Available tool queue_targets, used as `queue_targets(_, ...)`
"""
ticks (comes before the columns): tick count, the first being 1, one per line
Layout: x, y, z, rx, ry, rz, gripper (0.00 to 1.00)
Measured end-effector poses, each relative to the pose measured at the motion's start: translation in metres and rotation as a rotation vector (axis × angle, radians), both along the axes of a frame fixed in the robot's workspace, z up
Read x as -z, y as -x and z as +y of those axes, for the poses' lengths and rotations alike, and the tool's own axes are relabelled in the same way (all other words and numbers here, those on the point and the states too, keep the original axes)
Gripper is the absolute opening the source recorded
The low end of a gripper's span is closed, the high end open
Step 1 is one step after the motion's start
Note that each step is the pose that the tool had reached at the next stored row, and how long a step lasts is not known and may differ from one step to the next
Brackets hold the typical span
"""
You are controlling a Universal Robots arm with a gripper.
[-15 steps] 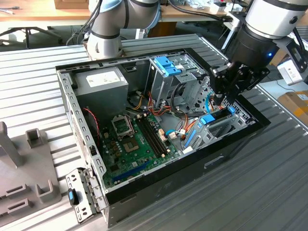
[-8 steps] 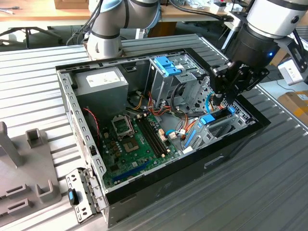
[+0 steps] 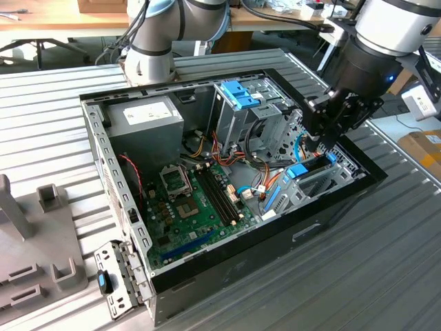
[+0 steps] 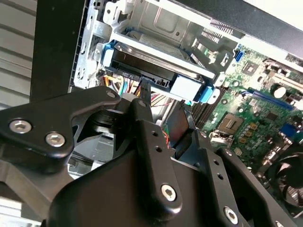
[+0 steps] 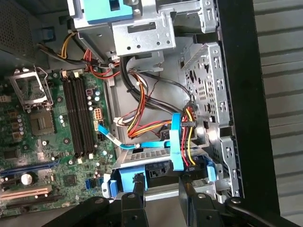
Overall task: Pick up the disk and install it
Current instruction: 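Insert the disk into the insertion slot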
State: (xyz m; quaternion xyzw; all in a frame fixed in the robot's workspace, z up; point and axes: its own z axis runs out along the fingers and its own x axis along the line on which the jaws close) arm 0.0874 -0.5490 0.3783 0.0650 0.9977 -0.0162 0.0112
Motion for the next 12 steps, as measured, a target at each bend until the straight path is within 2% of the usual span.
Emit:
queue_targets(3,0.0008,-0.0001,0.0002,-0.068,-0.0003,0.0003,0.42)
queue_targets(12,0.0011,0.0000,0.0014,-0.074,-0.0003,0.0003,0.42)
